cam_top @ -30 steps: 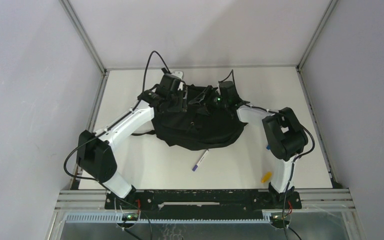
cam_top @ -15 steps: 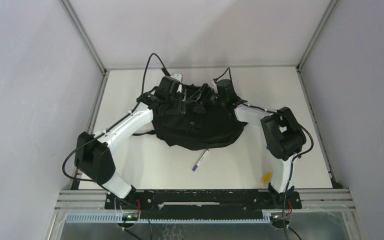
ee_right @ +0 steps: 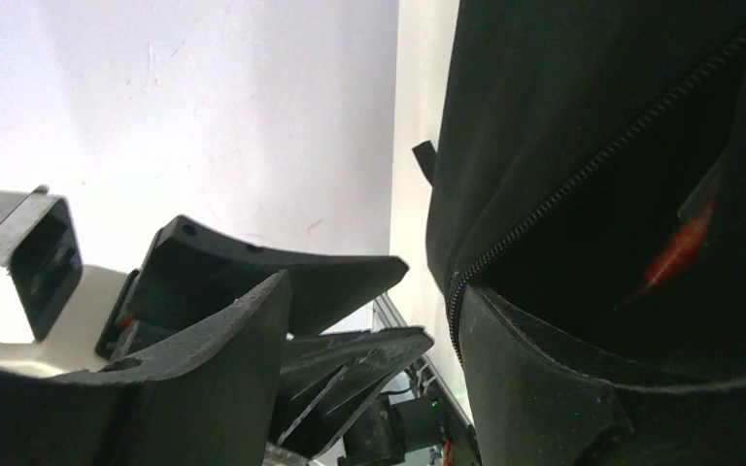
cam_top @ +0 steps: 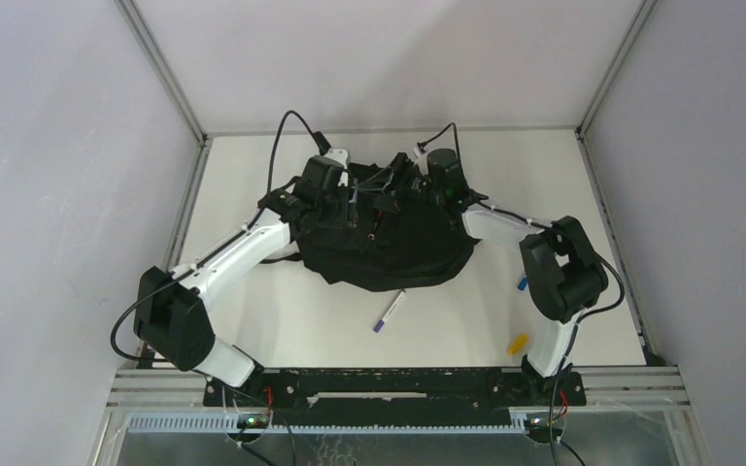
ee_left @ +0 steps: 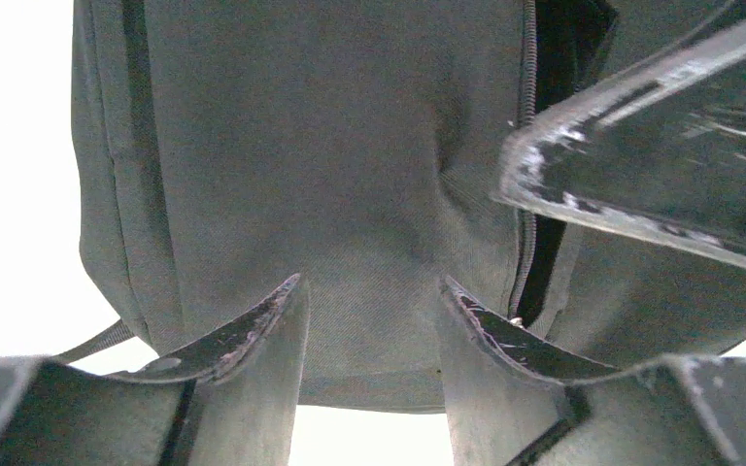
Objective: Pack the student bag
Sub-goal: Adjust the student bag at the center of the board.
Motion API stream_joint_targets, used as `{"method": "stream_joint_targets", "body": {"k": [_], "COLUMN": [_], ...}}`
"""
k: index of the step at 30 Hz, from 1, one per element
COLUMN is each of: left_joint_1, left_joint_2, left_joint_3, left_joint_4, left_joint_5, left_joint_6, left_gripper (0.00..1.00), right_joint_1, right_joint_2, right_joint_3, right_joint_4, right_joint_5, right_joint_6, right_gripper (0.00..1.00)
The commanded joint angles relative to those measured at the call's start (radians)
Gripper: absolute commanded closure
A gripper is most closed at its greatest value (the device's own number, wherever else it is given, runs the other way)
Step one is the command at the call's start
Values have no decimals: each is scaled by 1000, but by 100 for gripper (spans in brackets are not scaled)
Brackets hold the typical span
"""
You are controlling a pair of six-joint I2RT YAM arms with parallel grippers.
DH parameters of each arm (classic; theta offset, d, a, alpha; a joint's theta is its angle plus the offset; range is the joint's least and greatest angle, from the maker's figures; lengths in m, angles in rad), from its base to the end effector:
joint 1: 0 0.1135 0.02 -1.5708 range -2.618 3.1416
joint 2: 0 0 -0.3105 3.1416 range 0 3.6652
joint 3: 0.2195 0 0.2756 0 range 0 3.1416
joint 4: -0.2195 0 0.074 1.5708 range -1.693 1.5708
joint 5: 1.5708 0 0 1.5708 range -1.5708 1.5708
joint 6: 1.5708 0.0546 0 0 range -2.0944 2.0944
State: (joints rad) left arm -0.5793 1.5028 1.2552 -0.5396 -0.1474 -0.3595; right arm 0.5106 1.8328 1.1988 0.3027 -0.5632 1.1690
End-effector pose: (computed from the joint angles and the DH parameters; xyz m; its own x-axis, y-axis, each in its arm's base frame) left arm 0.3096 -0.1930 0.3249 -0.7149 0.0518 -0.6973 0.2171 0.9644 -0.1509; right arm 0.3926 0.2533 0.2633 -0.8967 0.3897 -0.2100 -0.0727 0.3383 0.9382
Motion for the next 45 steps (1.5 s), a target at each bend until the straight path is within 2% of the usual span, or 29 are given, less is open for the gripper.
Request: {"method": "stream_joint_targets", "body": {"k": [1, 9, 20, 32, 39, 40, 41, 45], "left_joint_1": [5, 4, -2, -64, -177, -190, -204, -230], "left_joint_2": [-49, -68, -89, -40, 113, 138, 166, 252], "left_joint_3": [-23, -14, -16, 51, 224, 260, 282, 363], "left_joint_4": [39, 42, 47, 25, -78, -91, -98, -122], "left_joint_5": [6, 10, -3, -91, -350, -375, -390, -424], "left_joint_6": [-17, -18, -12, 21, 20, 18, 20, 30], "left_gripper": [45, 45, 45, 40, 29, 19, 14, 13], "right_joint_1": [3, -1, -1, -21, -101, -110, -118, -140], "right_joint_2": [-98, -137, -208, -413, -560, -577, -592, -637], "right_joint_3": [-19, -59, -60, -125, -245, -259, -272, -297], "right_joint_4": [84, 45, -139, -343, -377, -380, -383, -405], "right_joint_5": [-18, 12, 93, 255, 296, 297, 299, 303], "right_joint_6": [17, 29, -47, -120, -139, -140, -142, -154], "right_gripper": [30, 29, 28, 28, 27, 27, 27, 27]}}
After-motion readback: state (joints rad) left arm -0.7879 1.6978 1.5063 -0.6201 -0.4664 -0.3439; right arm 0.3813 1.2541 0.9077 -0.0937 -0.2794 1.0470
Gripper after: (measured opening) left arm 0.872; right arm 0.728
